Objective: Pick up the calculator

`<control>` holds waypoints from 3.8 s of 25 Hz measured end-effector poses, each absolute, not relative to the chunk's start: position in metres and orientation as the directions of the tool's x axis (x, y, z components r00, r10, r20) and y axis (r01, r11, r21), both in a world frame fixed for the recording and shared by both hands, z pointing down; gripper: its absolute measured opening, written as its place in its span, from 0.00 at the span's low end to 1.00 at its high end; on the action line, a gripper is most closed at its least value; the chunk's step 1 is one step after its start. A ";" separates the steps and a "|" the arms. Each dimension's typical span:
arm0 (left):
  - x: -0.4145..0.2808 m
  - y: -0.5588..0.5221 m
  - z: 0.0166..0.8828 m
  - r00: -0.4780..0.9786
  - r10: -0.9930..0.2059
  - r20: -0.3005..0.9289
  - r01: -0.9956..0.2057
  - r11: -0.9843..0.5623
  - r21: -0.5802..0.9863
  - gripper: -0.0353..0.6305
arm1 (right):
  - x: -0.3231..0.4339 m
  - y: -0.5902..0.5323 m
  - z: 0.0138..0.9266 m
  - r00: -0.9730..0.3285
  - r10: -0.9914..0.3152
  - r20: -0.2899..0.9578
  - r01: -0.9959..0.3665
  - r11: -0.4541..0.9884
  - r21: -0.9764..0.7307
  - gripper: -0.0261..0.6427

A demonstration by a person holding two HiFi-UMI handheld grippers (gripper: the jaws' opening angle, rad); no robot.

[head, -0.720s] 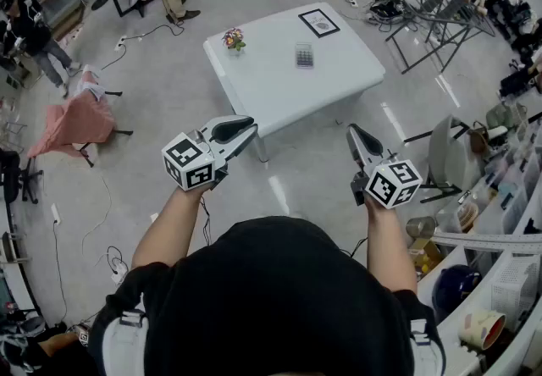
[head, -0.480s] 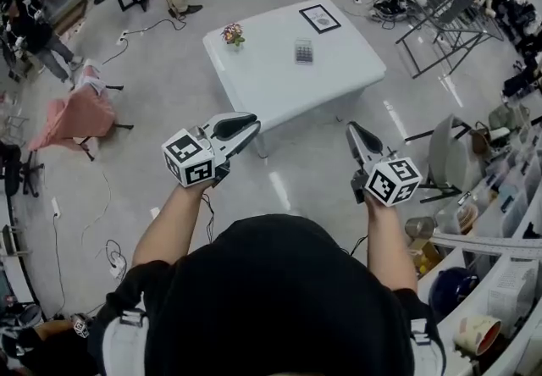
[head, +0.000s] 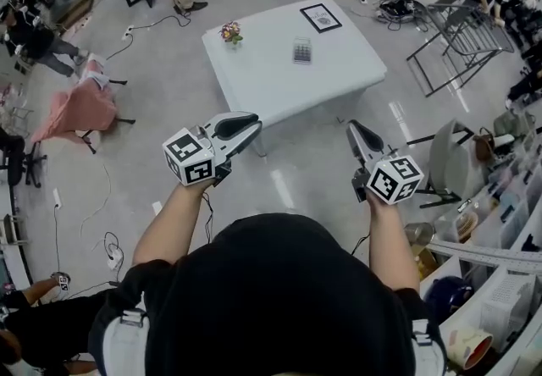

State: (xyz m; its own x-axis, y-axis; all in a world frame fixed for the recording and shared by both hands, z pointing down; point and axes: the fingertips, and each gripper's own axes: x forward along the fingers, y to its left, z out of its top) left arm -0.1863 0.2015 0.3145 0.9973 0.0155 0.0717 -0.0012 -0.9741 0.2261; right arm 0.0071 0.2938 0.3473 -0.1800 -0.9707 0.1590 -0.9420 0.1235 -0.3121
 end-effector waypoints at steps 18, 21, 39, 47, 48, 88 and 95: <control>-0.146 0.211 0.327 0.991 -0.048 0.128 -0.075 -0.974 0.216 0.15 | 0.049 0.287 0.358 -0.236 -0.957 0.171 -0.936 0.176 -0.306 0.32; -0.145 0.206 0.332 0.989 -0.054 0.135 -0.083 -0.971 0.223 0.15 | 0.052 0.283 0.365 -0.235 -0.955 0.181 -0.934 0.171 -0.314 0.33; -0.098 0.118 0.379 0.987 0.010 0.159 -0.039 -0.952 0.303 0.14 | 0.094 0.205 0.392 -0.189 -0.950 0.247 -0.939 0.101 -0.330 0.34; -0.079 0.057 0.387 0.987 0.052 0.155 -0.001 -0.946 0.325 0.13 | 0.106 0.153 0.396 -0.162 -0.950 0.267 -0.937 0.063 -0.343 0.35; -0.078 0.051 0.389 0.986 0.059 0.153 0.005 -0.945 0.328 0.13 | 0.107 0.148 0.395 -0.156 -0.951 0.268 -0.938 0.057 -0.343 0.35; -0.049 -0.074 0.405 0.975 0.113 0.189 0.044 -0.941 0.336 0.12 | 0.154 0.020 0.389 -0.108 -0.965 0.239 -0.931 0.014 -0.365 0.36; -0.019 -0.098 0.411 0.974 0.078 0.212 0.000 -0.939 0.345 0.12 | 0.189 -0.017 0.399 -0.152 -0.958 0.243 -0.920 0.048 -0.389 0.36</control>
